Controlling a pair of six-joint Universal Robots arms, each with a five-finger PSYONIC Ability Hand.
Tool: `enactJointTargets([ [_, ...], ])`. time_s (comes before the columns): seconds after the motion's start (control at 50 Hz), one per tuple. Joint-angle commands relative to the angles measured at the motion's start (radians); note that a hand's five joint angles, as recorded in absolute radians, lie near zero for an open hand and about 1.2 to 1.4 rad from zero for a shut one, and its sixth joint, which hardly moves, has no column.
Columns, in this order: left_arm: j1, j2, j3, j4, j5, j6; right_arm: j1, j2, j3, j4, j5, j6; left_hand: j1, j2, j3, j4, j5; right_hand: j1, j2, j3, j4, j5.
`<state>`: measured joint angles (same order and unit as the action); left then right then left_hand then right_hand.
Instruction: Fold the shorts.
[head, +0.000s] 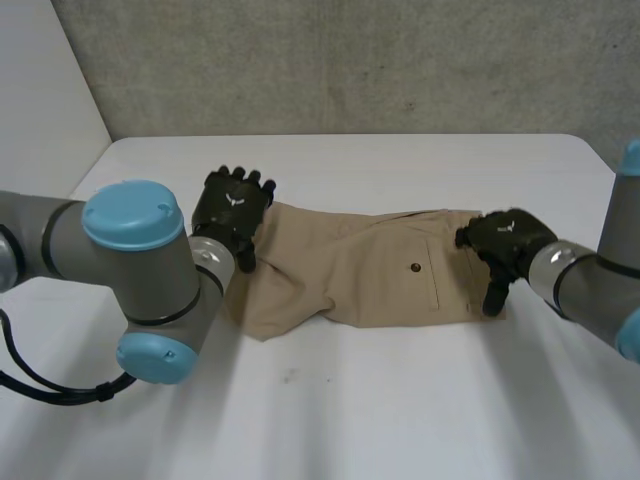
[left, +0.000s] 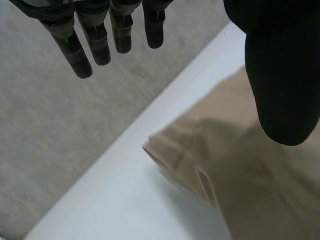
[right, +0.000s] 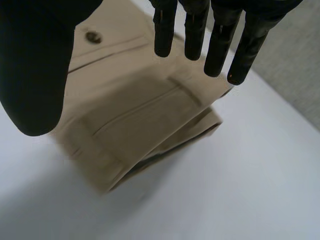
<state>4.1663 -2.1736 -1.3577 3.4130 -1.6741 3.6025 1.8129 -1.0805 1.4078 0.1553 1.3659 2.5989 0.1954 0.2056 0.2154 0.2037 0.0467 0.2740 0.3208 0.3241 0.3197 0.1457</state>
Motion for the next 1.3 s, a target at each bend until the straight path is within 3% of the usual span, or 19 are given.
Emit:
enactJointTargets([
  [0.02, 0.037, -0.167, 0.127, -0.005, -0.012, 0.012, -0.029, -0.004, 0.131, -0.115, -0.017, -0.003, 0.003, -0.007, -0.017, -0.005, -0.022, 0.166, 0.119, 0.116, 0.12, 0.12],
  [0.14, 0.064, -0.232, 0.235, -0.008, -0.015, 0.062, -0.047, -0.001, 0.181, -0.221, -0.021, -0.008, 0.003, -0.007, -0.017, -0.005, -0.022, 0.166, 0.119, 0.116, 0.12, 0.12],
  [0.32, 0.06, -0.227, 0.193, -0.005, -0.016, 0.18, -0.047, 0.054, 0.189, -0.333, -0.031, -0.014, -0.011, -0.021, -0.031, -0.02, -0.037, 0.277, 0.231, 0.227, 0.232, 0.231],
  [0.48, 0.051, -0.212, 0.177, -0.011, -0.058, 0.176, -0.047, 0.1, 0.172, -0.35, -0.034, -0.02, -0.017, -0.027, -0.037, -0.025, -0.043, 0.708, 0.661, 0.658, 0.662, 0.662],
  [0.56, 0.055, -0.164, 0.157, -0.017, -0.081, 0.168, -0.049, 0.094, 0.172, -0.347, -0.034, -0.019, -0.021, -0.031, -0.041, -0.029, -0.047, 1.121, 1.074, 1.071, 1.075, 1.075],
  [0.76, 0.048, 0.032, 0.046, -0.02, -0.079, 0.067, -0.132, -0.027, 0.192, -0.29, -0.027, -0.071, -0.021, -0.031, -0.041, -0.029, -0.047, 1.122, 1.075, 1.072, 1.077, 1.076],
  [0.94, 0.048, 0.159, -0.044, -0.057, -0.076, -0.051, -0.207, -0.114, 0.159, -0.206, -0.007, -0.368, -0.021, -0.031, -0.041, -0.029, -0.047, 1.122, 1.075, 1.072, 1.077, 1.076],
  [1.0, 0.048, 0.169, -0.049, -0.08, -0.075, -0.08, -0.176, -0.118, 0.126, -0.204, 0.012, -0.424, -0.021, -0.031, -0.041, -0.029, -0.047, 1.122, 1.075, 1.072, 1.077, 1.076],
  [1.14, 0.046, 0.173, -0.046, -0.103, -0.076, -0.102, 0.123, -0.085, 0.007, -0.214, -0.036, -0.48, -0.021, -0.031, -0.041, -0.029, -0.047, 1.122, 1.075, 1.072, 1.077, 1.076],
  [1.3, 0.041, 0.196, -0.037, -0.101, -0.082, -0.108, 0.387, 0.065, -0.058, -0.223, -0.261, -0.621, -0.021, -0.031, -0.041, -0.029, -0.047, 1.122, 1.075, 1.072, 1.077, 1.076],
])
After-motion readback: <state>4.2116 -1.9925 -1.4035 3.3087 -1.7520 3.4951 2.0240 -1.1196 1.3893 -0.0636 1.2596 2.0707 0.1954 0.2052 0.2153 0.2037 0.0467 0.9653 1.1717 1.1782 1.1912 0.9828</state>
